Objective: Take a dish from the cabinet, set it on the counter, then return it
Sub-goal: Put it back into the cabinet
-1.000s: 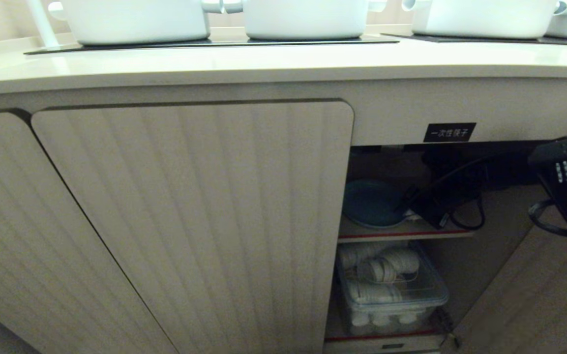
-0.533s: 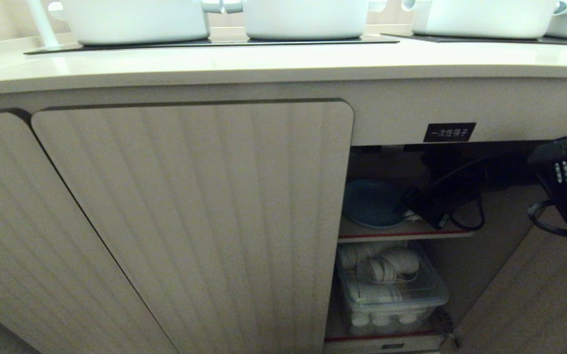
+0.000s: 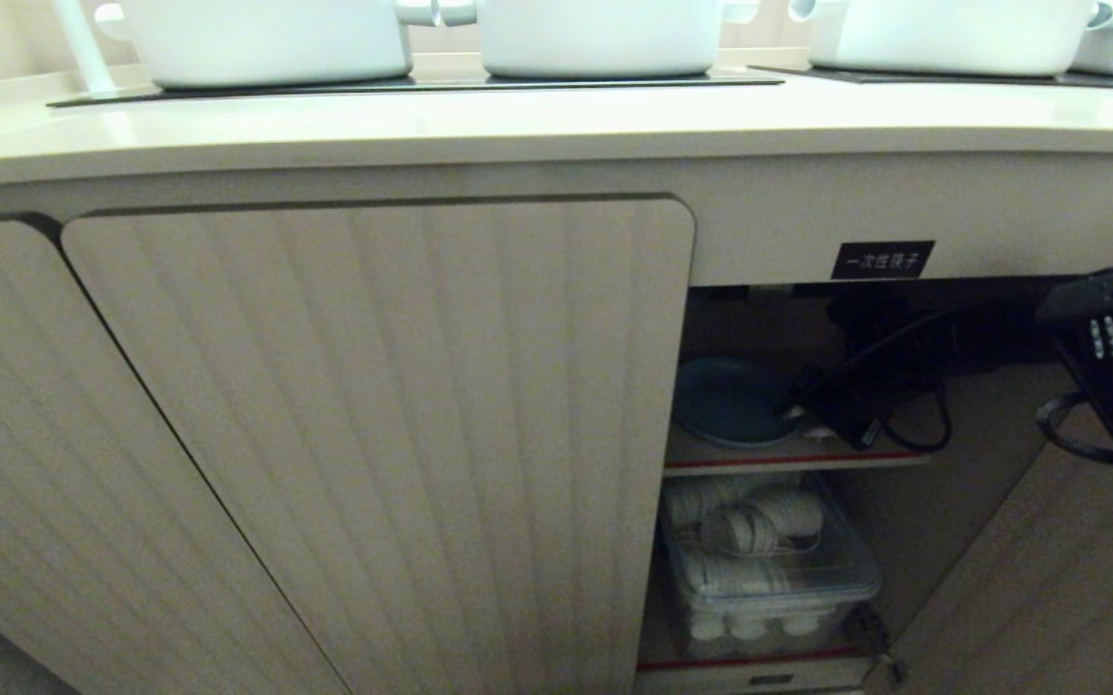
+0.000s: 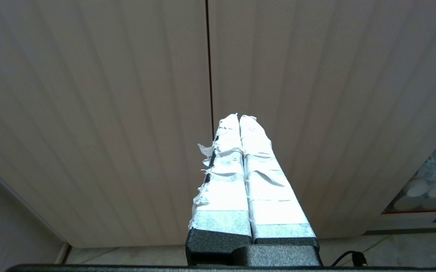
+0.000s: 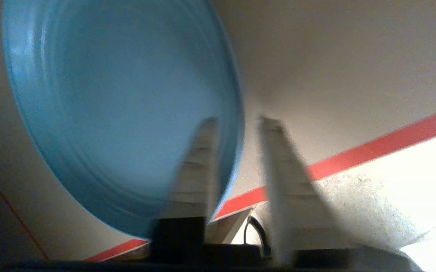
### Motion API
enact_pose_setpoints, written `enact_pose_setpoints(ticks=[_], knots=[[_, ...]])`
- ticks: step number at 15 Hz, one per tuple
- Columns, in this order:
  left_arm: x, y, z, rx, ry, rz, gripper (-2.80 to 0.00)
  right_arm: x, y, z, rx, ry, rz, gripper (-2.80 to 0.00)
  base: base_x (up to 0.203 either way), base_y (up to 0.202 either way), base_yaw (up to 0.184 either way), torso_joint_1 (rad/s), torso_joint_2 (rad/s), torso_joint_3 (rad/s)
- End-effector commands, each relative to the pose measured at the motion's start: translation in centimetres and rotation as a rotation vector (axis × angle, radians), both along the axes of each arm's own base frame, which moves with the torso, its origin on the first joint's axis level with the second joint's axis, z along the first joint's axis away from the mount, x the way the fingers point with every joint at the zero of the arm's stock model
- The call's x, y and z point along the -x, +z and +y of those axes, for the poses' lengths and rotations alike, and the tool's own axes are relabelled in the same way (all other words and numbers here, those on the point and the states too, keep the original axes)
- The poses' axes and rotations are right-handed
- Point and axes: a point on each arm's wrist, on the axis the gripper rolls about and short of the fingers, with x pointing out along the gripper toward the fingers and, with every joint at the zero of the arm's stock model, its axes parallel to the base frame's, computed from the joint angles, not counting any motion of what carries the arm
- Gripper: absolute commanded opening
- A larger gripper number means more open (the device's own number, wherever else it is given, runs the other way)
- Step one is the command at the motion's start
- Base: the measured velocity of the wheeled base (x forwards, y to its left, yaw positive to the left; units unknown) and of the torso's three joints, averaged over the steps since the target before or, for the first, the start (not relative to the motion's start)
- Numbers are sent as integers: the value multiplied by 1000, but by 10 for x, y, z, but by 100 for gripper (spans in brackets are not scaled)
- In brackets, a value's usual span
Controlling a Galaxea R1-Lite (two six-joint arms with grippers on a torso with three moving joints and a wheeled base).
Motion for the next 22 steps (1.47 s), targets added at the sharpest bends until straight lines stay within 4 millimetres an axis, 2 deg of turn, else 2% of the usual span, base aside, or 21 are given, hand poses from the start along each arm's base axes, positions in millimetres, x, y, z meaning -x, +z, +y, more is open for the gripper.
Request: enact_pose_setpoints(ticks=[1, 10, 22], knots=[[0, 0, 0, 0, 1, 0, -280, 0, 0, 0, 1, -6, 1, 0, 0, 0, 0, 0, 0, 0], [0, 0, 0, 0, 0, 0, -280, 0, 2, 0, 15, -13, -13, 0, 0, 0, 0, 0, 0, 0], [0, 0, 0, 0, 0, 0, -280, 0, 5, -1, 168, 42, -51, 0, 0, 0, 0, 0, 0, 0]])
